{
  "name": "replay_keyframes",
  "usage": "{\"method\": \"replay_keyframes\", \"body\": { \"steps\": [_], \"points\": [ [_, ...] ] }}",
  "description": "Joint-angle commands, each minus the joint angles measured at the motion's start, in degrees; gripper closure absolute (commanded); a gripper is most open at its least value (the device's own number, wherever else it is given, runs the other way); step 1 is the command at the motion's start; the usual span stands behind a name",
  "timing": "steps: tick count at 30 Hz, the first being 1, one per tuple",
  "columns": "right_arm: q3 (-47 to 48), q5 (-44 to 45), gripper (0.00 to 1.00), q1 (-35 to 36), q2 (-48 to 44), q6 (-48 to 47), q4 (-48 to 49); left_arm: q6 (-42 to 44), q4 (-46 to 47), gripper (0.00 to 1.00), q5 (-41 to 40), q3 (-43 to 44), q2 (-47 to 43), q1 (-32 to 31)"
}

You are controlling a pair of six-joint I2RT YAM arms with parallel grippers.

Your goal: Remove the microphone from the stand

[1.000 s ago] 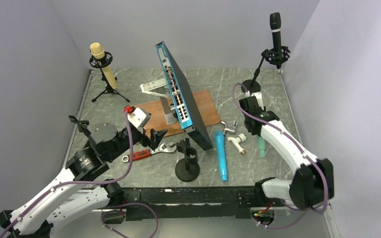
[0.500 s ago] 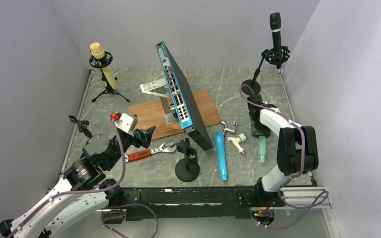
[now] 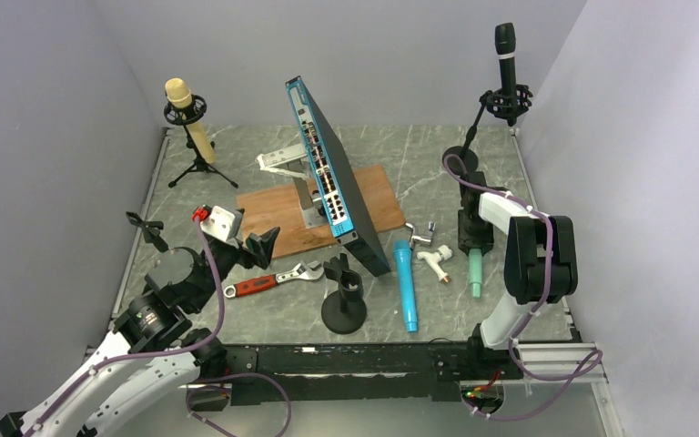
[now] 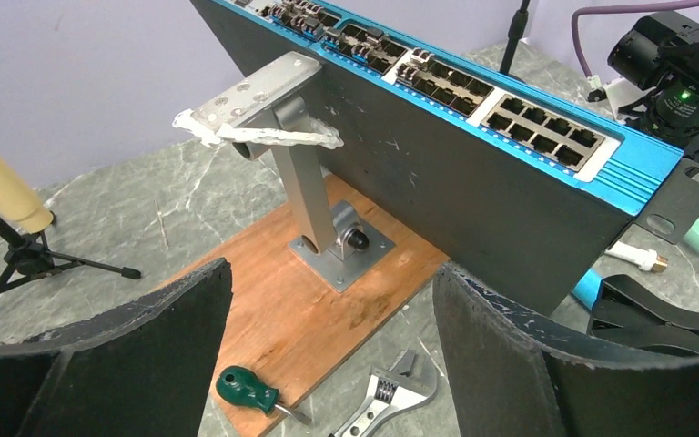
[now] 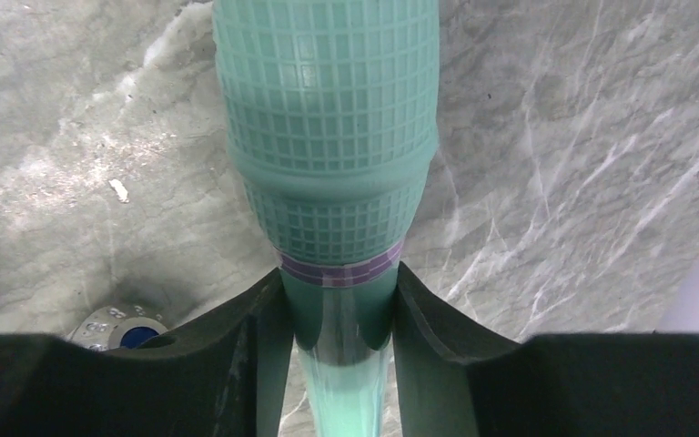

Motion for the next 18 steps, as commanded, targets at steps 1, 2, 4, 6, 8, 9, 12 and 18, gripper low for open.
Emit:
{"method": "replay_keyframes", "body": {
  "steps": [1,2,4,6,8,9,12,18],
  "points": [
    [0.7,-5.2,0.52,0.1,1.0,0.1,1.9,-0.9,2.2,0.16,0.5,0.3,0.4,0.7],
    [0.7,-5.4,0.50,0.1,1.0,0.1,1.8,-1.0,2.2,0.16,0.7,0.3,0.5,0.8],
    [0.7,-5.6,0.46,0.1,0.7,0.2,1.8,-1.0,2.2,0.16,0.8,0.3,0.7,1.0],
    [0.5,-5.4,0.41,0.2,0.5,0.2,1.9,-1.1,2.2,0.16,0.7,0.3,0.8,1.1],
    [0.5,-5.1,0.37,0.1,0.1,0.4,2.0,-1.2,2.1,0.16,0.3,0.3,0.9,1.2],
    [0.5,-5.0,0.36,0.2,-0.3,0.5,2.0,-1.2,2.1,0.16,0.2,0.3,0.8,1.1],
    [0.7,-4.6,0.33,0.2,-1.4,0.6,2.0,-1.1,2.2,0.16,0.2,0.1,0.5,1.2],
    [1.8,-3.3,0.31,0.1,-5.7,1.4,1.0,-1.2,1.9,0.16,0.1,0.4,0.5,1.2]
  ]
}}
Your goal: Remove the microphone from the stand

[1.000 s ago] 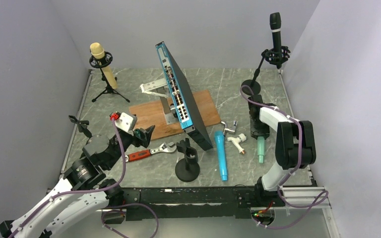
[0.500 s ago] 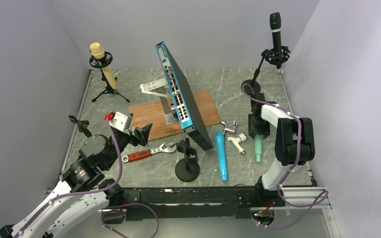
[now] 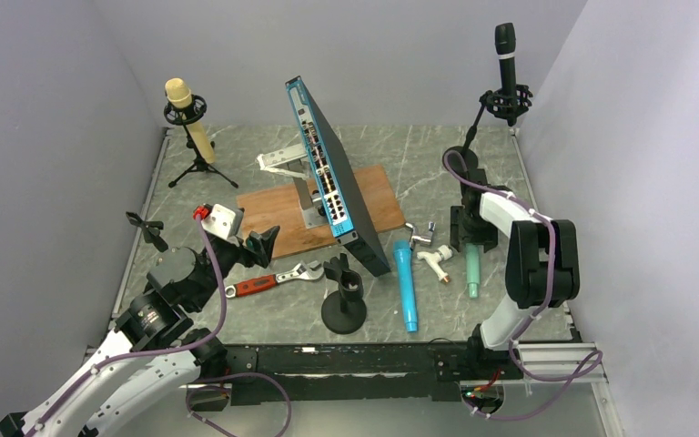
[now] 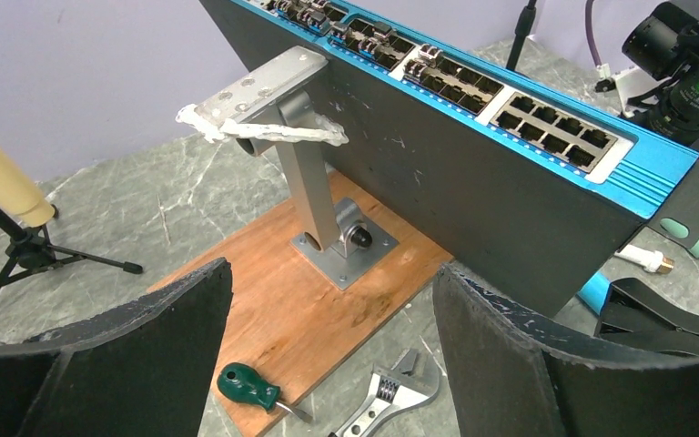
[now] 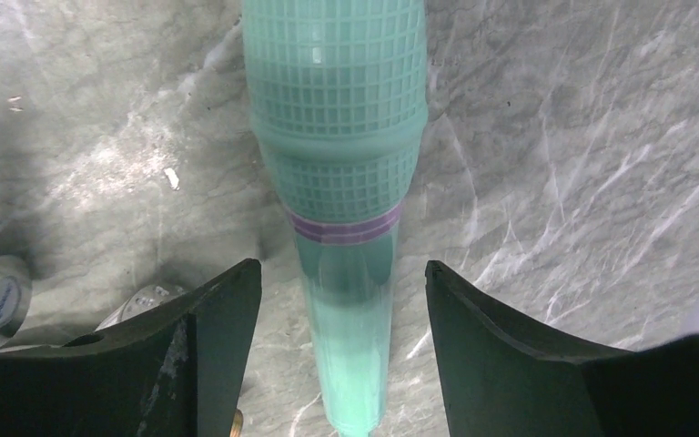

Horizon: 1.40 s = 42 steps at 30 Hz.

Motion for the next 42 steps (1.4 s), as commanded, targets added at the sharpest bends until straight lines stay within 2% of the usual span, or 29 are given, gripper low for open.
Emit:
{"method": "replay_keyframes", "body": {
  "steps": [1,10,16,20,25,29,32,39,42],
  "points": [
    [1.8,-0.1,0.31,0.1,-5.5,1.6,0.5,-0.6,1.8,0.16,-0.1,0.4,-0.2,0.3],
    [10.9,0.7,0.29,0.4,-15.2,4.3,-0.7,-0.7,1.5,0.16,0.4,0.6,-1.0,0.7],
    [15.3,-1.1,0.27,0.6,-22.3,5.8,7.4,-1.0,1.3,0.12,1.0,0.8,-1.4,0.8],
    [20.3,-0.2,0.24,0.7,-23.7,4.8,12.5,-1.2,1.3,0.10,1.2,0.8,-1.5,0.9],
    [36.2,1.3,0.18,0.7,-16.5,1.1,12.0,-1.3,1.4,0.10,1.7,0.7,-1.7,0.9],
    [48.3,4.1,0.10,0.6,-10.0,-2.0,11.9,-1.3,1.4,0.10,1.5,0.6,-1.9,0.9],
    [54.3,5.7,0.06,0.5,-5.4,-4.3,14.1,-1.2,1.6,0.10,1.3,0.4,-1.9,0.9],
    [70.7,7.8,0.05,-0.3,9.3,-7.5,13.6,-1.3,2.1,0.09,1.8,0.2,-0.1,1.6],
    [73.8,9.7,0.04,-0.6,14.1,-9.5,15.4,-1.4,2.6,0.09,2.6,0.1,1.1,2.0]
  ]
}}
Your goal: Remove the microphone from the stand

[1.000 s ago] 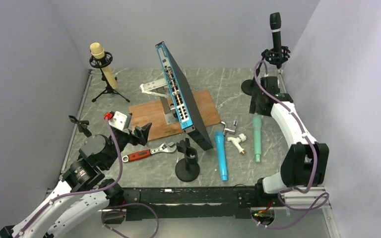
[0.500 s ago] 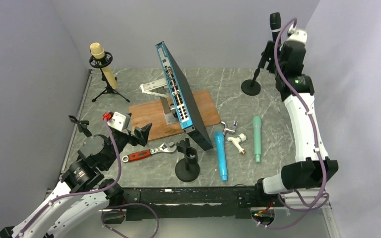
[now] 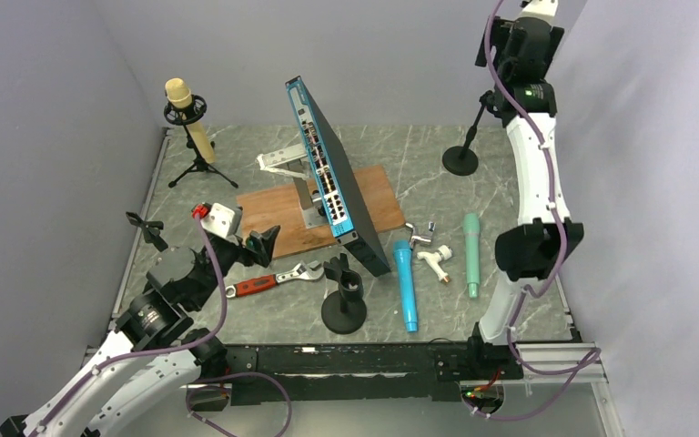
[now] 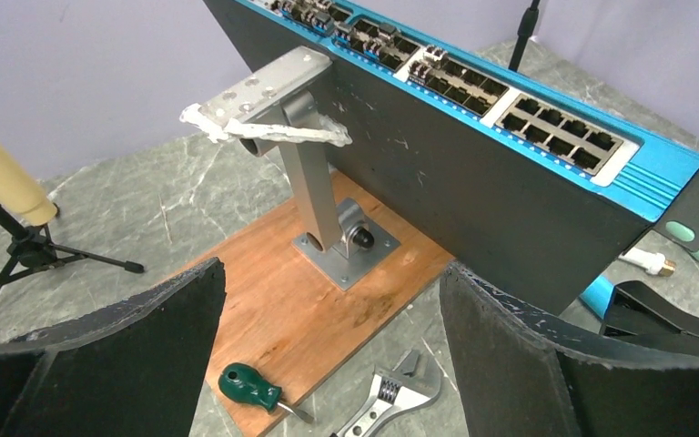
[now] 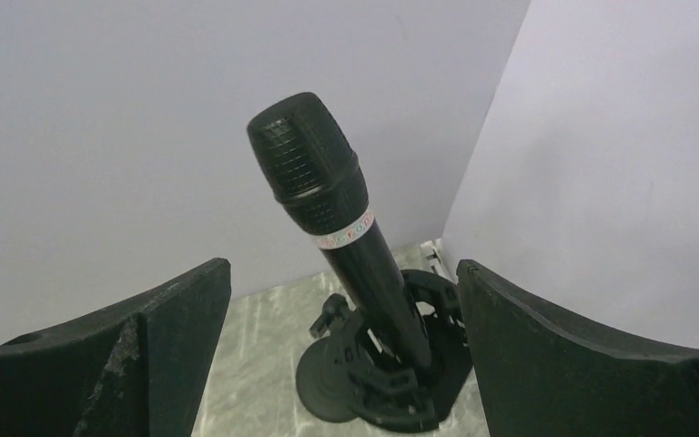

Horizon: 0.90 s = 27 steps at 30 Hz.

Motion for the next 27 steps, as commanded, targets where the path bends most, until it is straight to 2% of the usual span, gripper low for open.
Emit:
{"method": "replay_keyframes", "body": {
  "steps": [1,5,8,12,17,20,22,27],
  "points": [
    [5.6,4.3,0.04,-0.6,6.3,-4.6,2.8,-1.3,2.7,0.10,1.8,0.0,2.0,0.9],
    [5.3,7.5,0.08,-0.7,9.6,-7.0,5.7,-1.8,2.6,0.11,1.8,0.3,3.8,2.1],
    [2.9,7.8,0.17,-0.8,10.8,-9.5,9.1,-2.1,2.7,0.11,2.9,0.4,4.5,3.5],
    [7.8,9.7,0.30,-0.9,15.3,-12.1,7.4,-2.7,3.0,0.11,3.9,0.3,5.1,4.8],
    [11.2,9.6,0.59,-0.7,16.7,-14.5,7.5,-2.8,3.1,0.11,4.0,0.2,5.0,5.2],
    [11.1,9.0,0.85,-0.7,15.2,-15.1,9.6,-2.9,2.9,0.11,4.0,0.3,4.7,5.4],
    [11.6,8.2,0.90,-0.6,14.3,-15.2,10.9,-2.9,2.7,0.11,4.0,0.4,4.5,5.4],
    [12.8,6.9,0.92,0.6,12.2,-18.0,15.0,-2.9,2.4,0.12,4.1,0.4,3.6,5.5]
  ]
}}
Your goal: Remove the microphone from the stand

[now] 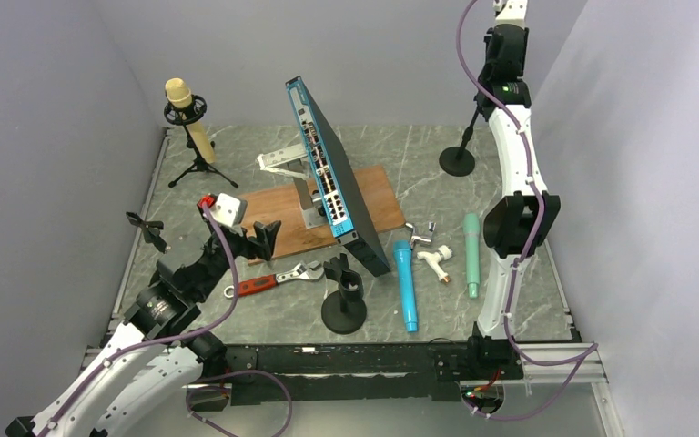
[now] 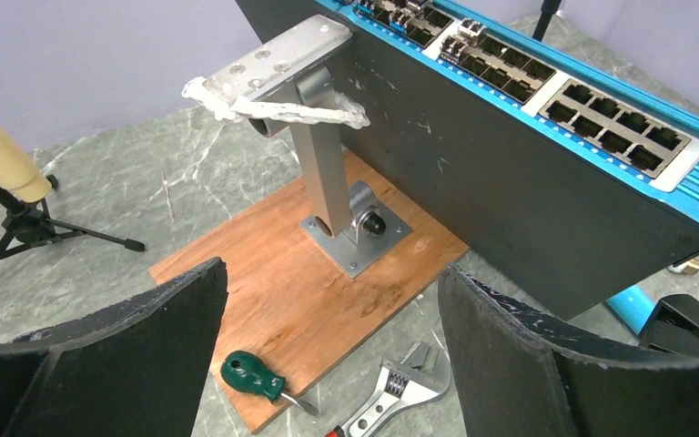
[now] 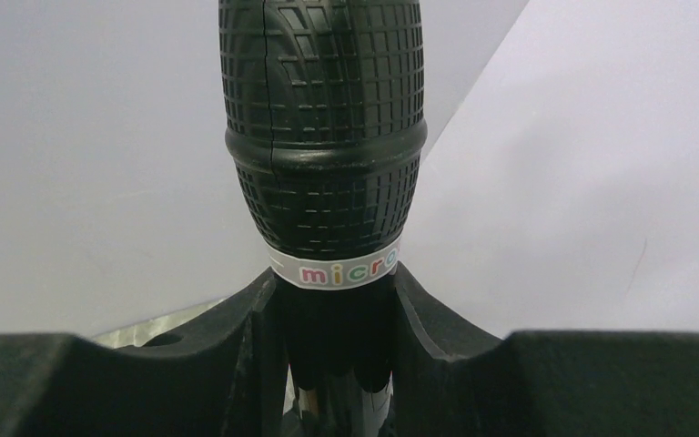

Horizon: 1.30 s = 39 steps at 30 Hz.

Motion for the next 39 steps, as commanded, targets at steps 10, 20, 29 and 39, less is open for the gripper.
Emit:
{"method": "replay_keyframes", "body": {
  "steps": [10,20,29,39],
  "points": [
    [3.1,-1.1,1.00,9.4,-11.3,-14.2,16.5,-1.4,1.6,0.12,0.2,0.5,-1.9,0.3],
    [-21.2,-2.6,1.00,22.8,-29.8,-17.0,23.4,-1.8,1.4,0.12,0.4,0.5,-3.0,0.3],
    [-47.9,-10.7,1.00,24.3,-44.8,-0.1,22.2,-2.9,1.7,0.12,2.5,0.5,-3.4,0.3],
    [-59.0,-6.3,1.00,24.3,-40.9,0.5,12.4,-3.2,1.5,0.12,3.2,0.5,-4.3,0.3]
  ]
}}
